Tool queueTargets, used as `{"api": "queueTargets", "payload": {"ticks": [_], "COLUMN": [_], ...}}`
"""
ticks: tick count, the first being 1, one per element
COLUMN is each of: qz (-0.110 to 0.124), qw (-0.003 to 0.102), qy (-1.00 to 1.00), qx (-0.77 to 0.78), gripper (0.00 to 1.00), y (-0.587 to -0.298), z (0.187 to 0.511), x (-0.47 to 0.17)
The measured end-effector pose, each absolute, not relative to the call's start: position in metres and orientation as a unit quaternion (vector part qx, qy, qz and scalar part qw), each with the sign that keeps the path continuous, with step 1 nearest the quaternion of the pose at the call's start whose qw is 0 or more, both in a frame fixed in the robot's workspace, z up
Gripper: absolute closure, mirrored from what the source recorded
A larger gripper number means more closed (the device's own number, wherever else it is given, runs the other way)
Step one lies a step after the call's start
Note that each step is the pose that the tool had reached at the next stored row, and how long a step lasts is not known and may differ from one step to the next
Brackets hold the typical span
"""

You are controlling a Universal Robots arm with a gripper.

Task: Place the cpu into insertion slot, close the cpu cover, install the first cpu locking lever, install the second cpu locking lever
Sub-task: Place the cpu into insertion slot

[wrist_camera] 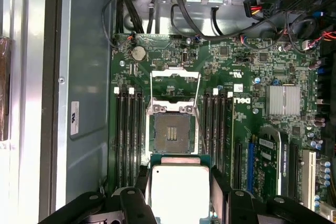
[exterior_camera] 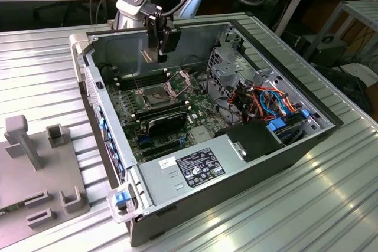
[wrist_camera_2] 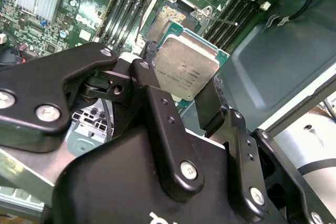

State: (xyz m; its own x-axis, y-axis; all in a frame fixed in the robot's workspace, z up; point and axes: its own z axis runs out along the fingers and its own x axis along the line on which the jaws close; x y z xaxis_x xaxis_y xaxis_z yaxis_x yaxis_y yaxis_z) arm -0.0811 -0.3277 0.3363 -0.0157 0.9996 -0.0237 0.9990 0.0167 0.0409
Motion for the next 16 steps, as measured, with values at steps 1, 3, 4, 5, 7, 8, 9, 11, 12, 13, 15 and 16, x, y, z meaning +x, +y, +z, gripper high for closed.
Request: {"api": "queueTargets", "payload": {"ticks": [1, 3, 4, 5, 7, 8, 9, 11, 12, 13, 15, 16], "qz": [0.006, 0.006, 0.006, 0.006, 0.006, 0.006, 0.006, 0.006, 0.006, 0.006, 0.003, 0.003], "qw": [0.023, 0.023, 0.023, 0.023, 0.023, 0.022, 0.022, 0.022, 0.022, 0.022, 0.019, 0.019], "qy": [0.713, 0.713, 0.713, 0.713, 0.713, 0.713, 0.713, 0.713, 0.713, 0.713, 0.713, 0.713], "qx": [0.701, 0.701, 0.701, 0.701, 0.701, 0.701, 0.701, 0.701, 0.701, 0.701, 0.701, 0.701], "gripper": [0.45, 0.45, 0.45, 0.45, 0.45, 0.45, 0.45, 0.45, 0.45, 0.45, 0.45, 0.45], "y": [-0.327, -0.327, -0.326, -0.326, -0.326, -0.326, -0.326, -0.326, -0.326, -0.326, -0.326, -0.326], "z": [0.335, 0.332, 0.329, 0.327, 0.321, 0.319, 0.317, 0.314, 0.313, 0.312, 0.293, 0.293], "x": [-0.081, -0.080, -0.080, -0.079, -0.076, -0.076, -0.076, -0.075, -0.075, -0.074, -0.068, -0.068]}}
